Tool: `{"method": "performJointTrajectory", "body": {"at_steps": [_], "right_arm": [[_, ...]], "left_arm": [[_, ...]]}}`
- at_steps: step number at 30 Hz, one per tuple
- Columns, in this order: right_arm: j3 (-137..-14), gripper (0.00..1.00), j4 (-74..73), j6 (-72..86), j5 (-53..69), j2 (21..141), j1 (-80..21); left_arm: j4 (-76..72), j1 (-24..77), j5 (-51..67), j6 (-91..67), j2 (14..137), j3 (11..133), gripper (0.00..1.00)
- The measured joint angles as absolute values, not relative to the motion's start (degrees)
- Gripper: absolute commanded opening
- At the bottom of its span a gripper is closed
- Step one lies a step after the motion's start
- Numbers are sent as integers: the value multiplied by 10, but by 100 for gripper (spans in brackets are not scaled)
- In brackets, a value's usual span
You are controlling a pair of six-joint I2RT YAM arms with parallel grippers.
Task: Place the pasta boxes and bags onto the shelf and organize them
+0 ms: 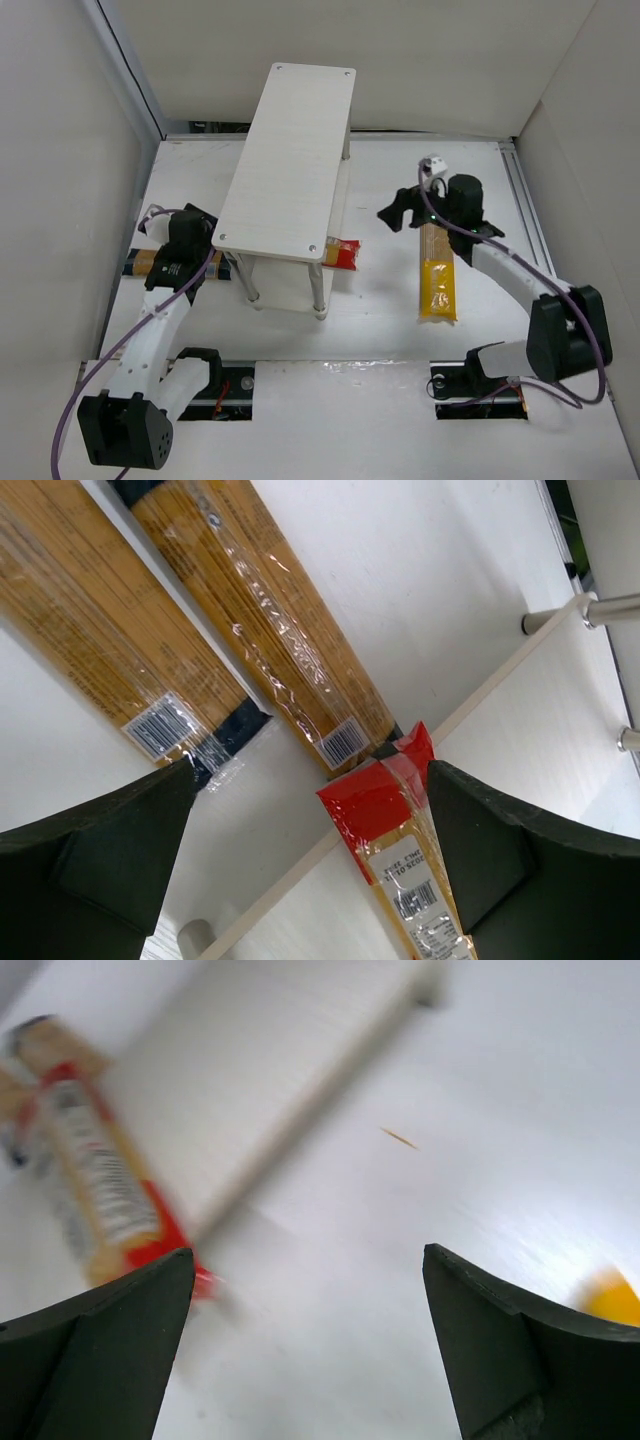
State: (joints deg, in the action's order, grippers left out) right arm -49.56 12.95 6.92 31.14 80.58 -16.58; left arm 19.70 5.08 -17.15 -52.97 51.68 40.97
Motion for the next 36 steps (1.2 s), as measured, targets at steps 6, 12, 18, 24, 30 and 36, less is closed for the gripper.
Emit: {"method": "performJointTrajectory", "body": {"at_steps": [6, 12, 18, 24, 30, 36], "right_arm": [[-424, 100, -57, 103, 129, 703, -65], [-387, 100, -171, 93, 40, 697, 10], [-387, 100, -179, 39, 94, 771, 22], [-404, 100, -174, 6, 127, 812, -16], [-420, 83, -180, 27, 52, 830, -70], [-435, 33, -194, 77, -20, 834, -104]], "left_arm": [[208, 51, -203, -528, 521, 422, 99], [204, 51, -204, -528, 534, 425, 99], [205, 51, -210, -528, 565, 438, 99], [207, 51, -224, -529, 566, 447, 99], [208, 51, -230, -529, 566, 449, 99], [212, 51, -241, -529, 566, 449, 99]]}}
